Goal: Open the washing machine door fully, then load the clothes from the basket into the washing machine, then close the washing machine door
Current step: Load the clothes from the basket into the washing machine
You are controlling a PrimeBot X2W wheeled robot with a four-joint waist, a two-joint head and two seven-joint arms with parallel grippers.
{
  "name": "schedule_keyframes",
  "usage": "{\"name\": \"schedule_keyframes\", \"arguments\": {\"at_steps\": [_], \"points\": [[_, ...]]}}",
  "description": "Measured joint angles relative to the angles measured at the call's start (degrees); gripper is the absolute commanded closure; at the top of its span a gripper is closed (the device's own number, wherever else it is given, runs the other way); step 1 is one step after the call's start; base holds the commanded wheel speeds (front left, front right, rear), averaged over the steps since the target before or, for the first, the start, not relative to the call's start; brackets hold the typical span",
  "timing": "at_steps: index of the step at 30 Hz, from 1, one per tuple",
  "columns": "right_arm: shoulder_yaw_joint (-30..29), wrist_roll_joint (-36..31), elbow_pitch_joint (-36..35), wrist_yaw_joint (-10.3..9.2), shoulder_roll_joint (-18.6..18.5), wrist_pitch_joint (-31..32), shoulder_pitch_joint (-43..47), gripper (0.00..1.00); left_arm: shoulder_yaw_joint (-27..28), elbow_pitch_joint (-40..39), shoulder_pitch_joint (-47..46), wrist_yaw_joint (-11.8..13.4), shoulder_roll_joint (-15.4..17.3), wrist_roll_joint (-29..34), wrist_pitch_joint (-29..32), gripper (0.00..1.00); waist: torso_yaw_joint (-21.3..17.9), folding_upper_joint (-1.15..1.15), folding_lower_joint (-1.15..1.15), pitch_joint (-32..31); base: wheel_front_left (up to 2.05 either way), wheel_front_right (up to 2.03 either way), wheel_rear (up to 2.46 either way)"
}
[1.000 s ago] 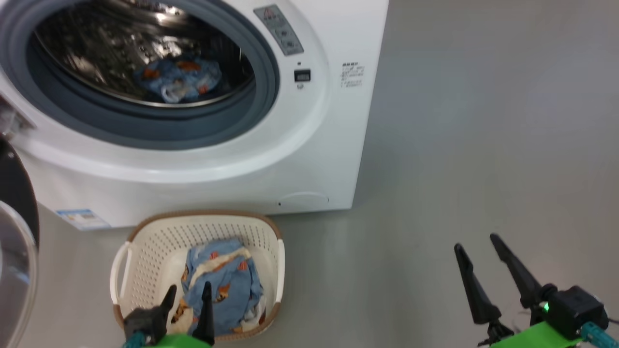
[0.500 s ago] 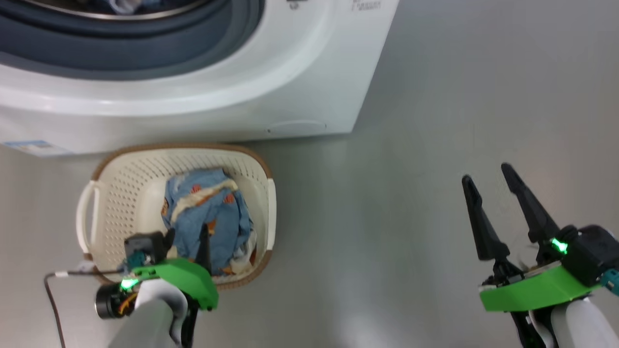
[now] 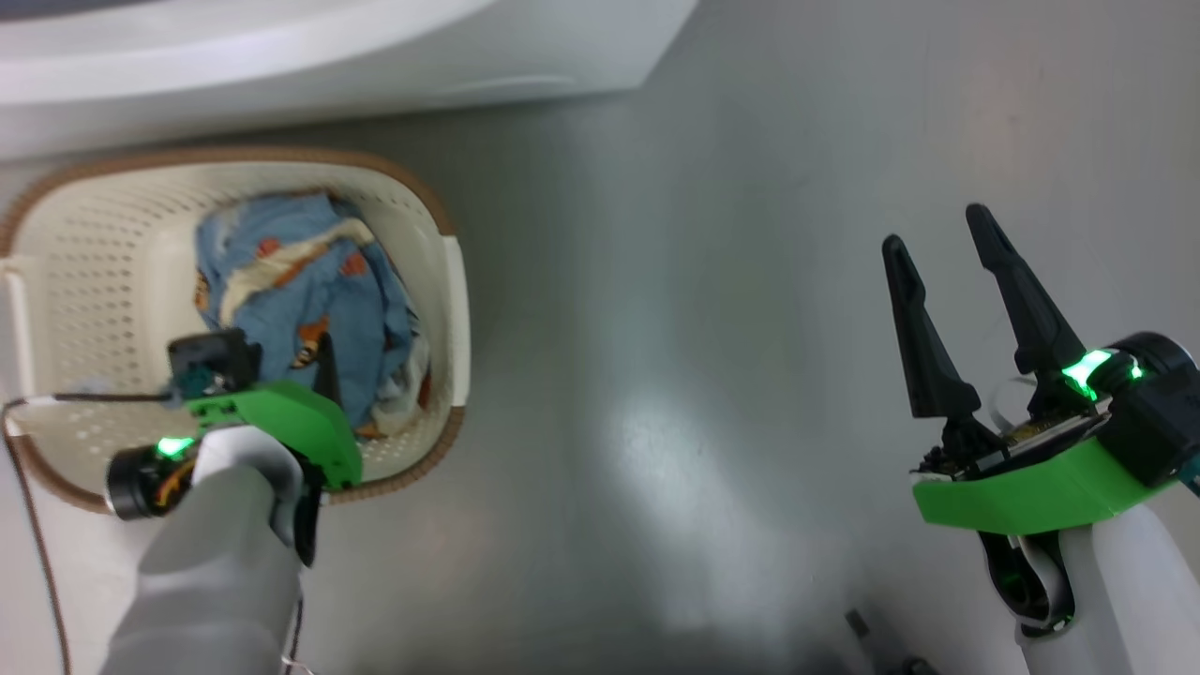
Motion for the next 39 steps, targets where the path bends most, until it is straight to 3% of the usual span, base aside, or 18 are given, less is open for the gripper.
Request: {"name": "schedule_keyframes", "arguments": {"at_steps": [15, 25, 27, 28, 29, 39], "points": [[1.63, 0.8, -1.58, 0.0, 0.62, -0.02, -4.39, 0.0, 3.08, 1.97, -8.53, 0.69, 6.08, -2.53, 0.54, 0.0, -5.0, 0.0, 0.0, 13.75, 0.0, 0.0, 0.0], [1.97, 0.79, -2.4, 0.0, -0.01, -0.02, -4.67, 0.0, 3.43, 2.25, -12.07, 1.19, 7.4, -3.08, 1.24, 0.02, -6.56, 0.0, -0.01, 18.2, 0.0, 0.0, 0.0], [2.03, 0.79, -2.53, 0.0, -0.01, -0.02, -4.67, 0.0, 3.63, 2.35, -12.51, 1.46, 7.4, -3.26, 1.31, 0.38, -6.83, 0.0, -0.01, 18.5, 0.0, 0.0, 0.0], [2.07, 0.79, -2.53, 0.0, -0.01, -0.02, -4.67, 0.0, 4.01, 2.38, -12.7, 1.46, 7.39, -4.0, 1.31, 0.95, -6.9, 0.0, -0.01, 18.53, 0.0, 0.0, 0.0], [2.09, 0.79, -2.53, 0.0, -0.01, -0.02, -4.67, 0.0, 4.1, 2.38, -12.78, 1.47, 7.42, -4.59, 1.31, 1.0, -6.97, 0.0, -0.01, 18.51, 0.0, 0.0, 0.0], [1.94, 0.79, -2.49, 0.0, 0.03, -0.02, -4.67, 0.0, 4.01, 2.37, -12.4, 2.0, 7.35, -5.08, -0.13, 1.0, -7.0, 0.0, -0.01, 17.33, 0.0, 0.0, 0.0]]}}
